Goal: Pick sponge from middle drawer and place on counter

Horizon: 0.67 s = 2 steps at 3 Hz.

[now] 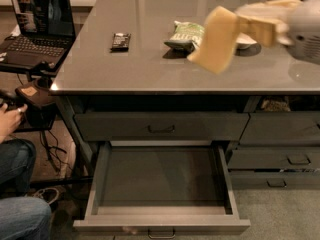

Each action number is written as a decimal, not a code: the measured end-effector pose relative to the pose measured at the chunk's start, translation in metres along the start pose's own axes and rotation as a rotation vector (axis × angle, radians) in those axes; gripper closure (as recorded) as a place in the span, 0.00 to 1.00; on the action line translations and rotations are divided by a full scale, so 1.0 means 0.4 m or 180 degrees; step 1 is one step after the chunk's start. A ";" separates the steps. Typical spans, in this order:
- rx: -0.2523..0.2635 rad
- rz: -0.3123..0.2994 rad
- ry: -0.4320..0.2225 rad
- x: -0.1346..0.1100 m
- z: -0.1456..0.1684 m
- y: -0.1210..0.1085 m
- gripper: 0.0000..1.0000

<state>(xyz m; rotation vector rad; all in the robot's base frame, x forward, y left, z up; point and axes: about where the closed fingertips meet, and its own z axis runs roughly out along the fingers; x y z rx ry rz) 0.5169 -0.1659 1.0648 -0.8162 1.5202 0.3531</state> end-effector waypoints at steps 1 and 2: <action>0.0147 -0.0093 -0.0169 -0.006 0.077 -0.157 1.00; 0.0128 -0.0316 -0.0319 -0.050 0.177 -0.260 1.00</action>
Offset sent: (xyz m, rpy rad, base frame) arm 0.2371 0.1209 0.0915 -0.0073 -0.3051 0.2695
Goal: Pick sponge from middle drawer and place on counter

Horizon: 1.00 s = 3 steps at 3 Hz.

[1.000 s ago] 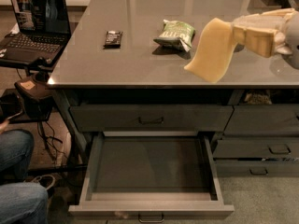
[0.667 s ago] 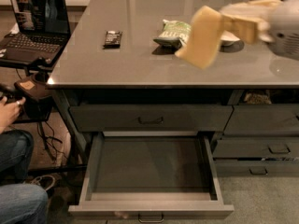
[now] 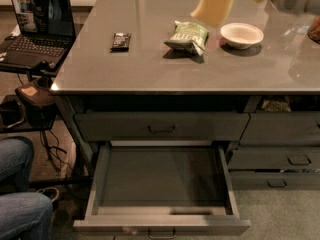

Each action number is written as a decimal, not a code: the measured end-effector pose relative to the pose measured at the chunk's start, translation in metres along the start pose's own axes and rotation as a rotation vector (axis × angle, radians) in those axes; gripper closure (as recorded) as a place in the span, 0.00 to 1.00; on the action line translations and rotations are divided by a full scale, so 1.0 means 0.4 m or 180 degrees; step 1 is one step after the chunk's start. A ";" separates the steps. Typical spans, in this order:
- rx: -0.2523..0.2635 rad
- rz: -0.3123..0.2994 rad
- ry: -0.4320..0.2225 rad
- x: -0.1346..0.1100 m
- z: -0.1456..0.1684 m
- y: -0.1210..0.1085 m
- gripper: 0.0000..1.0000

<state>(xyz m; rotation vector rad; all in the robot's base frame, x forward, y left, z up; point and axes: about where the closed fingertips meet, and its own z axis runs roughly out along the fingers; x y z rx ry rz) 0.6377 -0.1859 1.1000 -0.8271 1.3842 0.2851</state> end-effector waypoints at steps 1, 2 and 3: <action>-0.0033 -0.0035 -0.0229 -0.091 0.061 -0.014 1.00; -0.0044 -0.0034 -0.0243 -0.088 0.070 -0.010 1.00; -0.0315 -0.0109 -0.0462 -0.086 0.181 0.063 1.00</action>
Offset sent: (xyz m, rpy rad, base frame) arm 0.0211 0.0256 0.0284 0.0451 -0.0611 0.0409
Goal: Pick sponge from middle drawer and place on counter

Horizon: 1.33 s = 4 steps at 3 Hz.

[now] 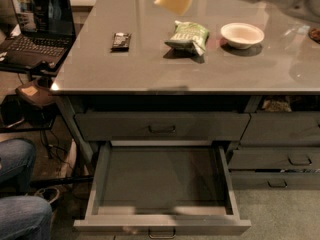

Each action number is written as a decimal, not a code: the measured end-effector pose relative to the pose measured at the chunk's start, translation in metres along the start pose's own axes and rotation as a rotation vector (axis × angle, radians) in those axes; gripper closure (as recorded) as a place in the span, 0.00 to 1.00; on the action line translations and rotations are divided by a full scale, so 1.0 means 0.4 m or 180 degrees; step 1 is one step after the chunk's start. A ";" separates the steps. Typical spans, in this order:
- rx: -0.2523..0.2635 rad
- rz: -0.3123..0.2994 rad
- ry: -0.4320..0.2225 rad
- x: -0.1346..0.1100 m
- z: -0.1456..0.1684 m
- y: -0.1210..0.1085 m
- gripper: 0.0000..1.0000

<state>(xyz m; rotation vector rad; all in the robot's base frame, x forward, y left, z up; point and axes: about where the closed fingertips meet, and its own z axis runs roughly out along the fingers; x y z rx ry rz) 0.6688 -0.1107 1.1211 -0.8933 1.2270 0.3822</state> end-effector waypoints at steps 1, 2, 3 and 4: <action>-0.0424 0.0047 -0.0157 0.101 0.205 0.130 1.00; -0.0425 0.0047 -0.0157 0.101 0.205 0.130 1.00; -0.0589 0.0184 -0.0064 0.203 0.238 0.171 1.00; -0.0680 0.0377 0.0075 0.323 0.248 0.210 1.00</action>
Offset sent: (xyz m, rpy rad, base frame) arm 0.0250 0.0665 -0.0424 -0.0014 0.0034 0.1111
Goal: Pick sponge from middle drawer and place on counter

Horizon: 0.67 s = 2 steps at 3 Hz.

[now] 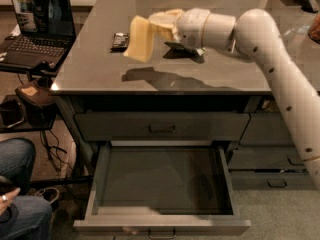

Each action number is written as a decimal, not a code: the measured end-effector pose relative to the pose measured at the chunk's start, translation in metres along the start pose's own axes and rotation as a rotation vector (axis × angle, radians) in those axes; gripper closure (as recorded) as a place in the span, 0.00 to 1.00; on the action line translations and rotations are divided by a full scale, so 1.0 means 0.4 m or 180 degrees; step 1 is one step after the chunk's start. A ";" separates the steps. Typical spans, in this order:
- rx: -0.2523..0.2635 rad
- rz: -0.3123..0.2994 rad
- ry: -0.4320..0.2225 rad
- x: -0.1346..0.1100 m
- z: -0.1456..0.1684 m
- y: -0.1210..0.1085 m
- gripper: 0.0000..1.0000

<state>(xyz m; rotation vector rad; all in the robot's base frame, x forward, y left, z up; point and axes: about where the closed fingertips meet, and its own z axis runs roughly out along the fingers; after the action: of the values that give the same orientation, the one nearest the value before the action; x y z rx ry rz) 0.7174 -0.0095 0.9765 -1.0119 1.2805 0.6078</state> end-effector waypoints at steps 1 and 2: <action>-0.0007 0.0008 0.0002 0.005 0.002 0.002 0.98; -0.0007 0.0008 0.0002 0.005 0.002 0.002 0.79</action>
Offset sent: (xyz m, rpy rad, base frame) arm 0.0002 0.0007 -0.0020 0.0000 0.0028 0.0017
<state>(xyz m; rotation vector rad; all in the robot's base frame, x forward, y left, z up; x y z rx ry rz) 0.7176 -0.0087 0.9745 -1.0125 1.2822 0.6108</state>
